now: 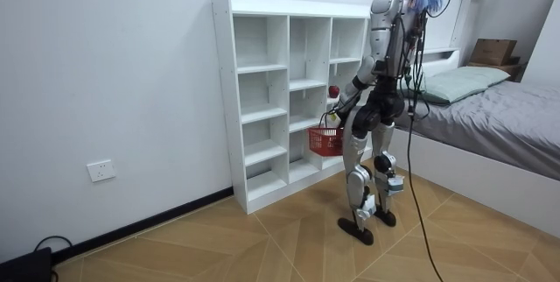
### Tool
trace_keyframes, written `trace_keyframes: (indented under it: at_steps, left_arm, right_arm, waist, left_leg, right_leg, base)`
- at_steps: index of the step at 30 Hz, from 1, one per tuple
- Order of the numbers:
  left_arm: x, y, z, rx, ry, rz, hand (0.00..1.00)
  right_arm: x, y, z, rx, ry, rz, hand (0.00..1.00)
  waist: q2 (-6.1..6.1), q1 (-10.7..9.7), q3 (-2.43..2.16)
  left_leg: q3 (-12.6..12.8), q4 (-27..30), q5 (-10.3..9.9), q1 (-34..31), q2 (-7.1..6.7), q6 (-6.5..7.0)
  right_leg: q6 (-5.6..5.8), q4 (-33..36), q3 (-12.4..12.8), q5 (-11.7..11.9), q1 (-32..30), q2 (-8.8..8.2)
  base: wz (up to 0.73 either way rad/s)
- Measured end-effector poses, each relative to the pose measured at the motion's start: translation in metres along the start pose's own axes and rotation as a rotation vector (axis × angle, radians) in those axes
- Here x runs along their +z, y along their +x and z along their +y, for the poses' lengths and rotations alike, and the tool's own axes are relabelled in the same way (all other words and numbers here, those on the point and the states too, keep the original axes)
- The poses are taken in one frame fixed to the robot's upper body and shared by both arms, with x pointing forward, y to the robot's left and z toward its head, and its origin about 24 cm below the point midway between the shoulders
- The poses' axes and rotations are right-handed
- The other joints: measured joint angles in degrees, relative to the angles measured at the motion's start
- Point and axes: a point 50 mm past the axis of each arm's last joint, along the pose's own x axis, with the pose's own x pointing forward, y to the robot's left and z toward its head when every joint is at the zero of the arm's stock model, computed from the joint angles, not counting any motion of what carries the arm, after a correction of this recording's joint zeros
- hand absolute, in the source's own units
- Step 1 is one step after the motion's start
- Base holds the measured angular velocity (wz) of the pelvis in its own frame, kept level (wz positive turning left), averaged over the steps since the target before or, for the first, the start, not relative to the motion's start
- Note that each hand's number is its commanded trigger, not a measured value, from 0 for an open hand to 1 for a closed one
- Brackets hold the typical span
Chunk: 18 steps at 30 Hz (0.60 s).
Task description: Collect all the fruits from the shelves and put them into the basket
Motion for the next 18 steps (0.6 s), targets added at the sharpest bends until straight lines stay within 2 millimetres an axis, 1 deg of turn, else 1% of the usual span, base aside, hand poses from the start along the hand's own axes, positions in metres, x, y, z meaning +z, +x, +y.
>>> trace_keyframes:
  at_steps: [5, 10, 18]
  left_arm:
    - [-0.0008, 0.0000, -0.0011, -0.005, 0.010, 0.004, 1.00]
    - [0.0016, 0.0006, -0.0004, -0.004, 0.014, -0.001, 1.00]
    - [0.0014, 0.0006, -0.0013, -0.012, 0.017, 0.000, 1.00]
  right_arm:
    - [-0.0037, 0.0003, 0.0008, 0.000, 0.010, 0.007, 1.00]
    - [-0.0084, 0.0001, 0.0003, -0.004, 0.066, 0.015, 1.00]
    - [-0.0110, 0.0003, 0.0005, -0.017, 0.067, 0.027, 1.00]
  waist:
    - [-0.01, 0.01, 0.03]
    - [-0.11, 0.00, 0.10]
    - [-0.13, 0.00, 0.14]
  left_leg:
    - [0.00, 0.00, 0.00, 0.00, 0.01, 0.00]
    - [-0.01, 0.05, 0.00, 0.00, 0.02, 0.00]
    - [0.00, 0.06, -0.01, -0.01, 0.05, 0.02]
  right_leg:
    - [0.00, 0.01, 0.00, 0.00, 0.01, 0.00]
    - [0.00, 0.02, -0.01, 0.00, 0.05, -0.01]
    - [0.00, 0.02, 0.04, 0.00, 0.06, -0.01]
  base:
    - [0.00]
    - [0.00]
    - [0.00]
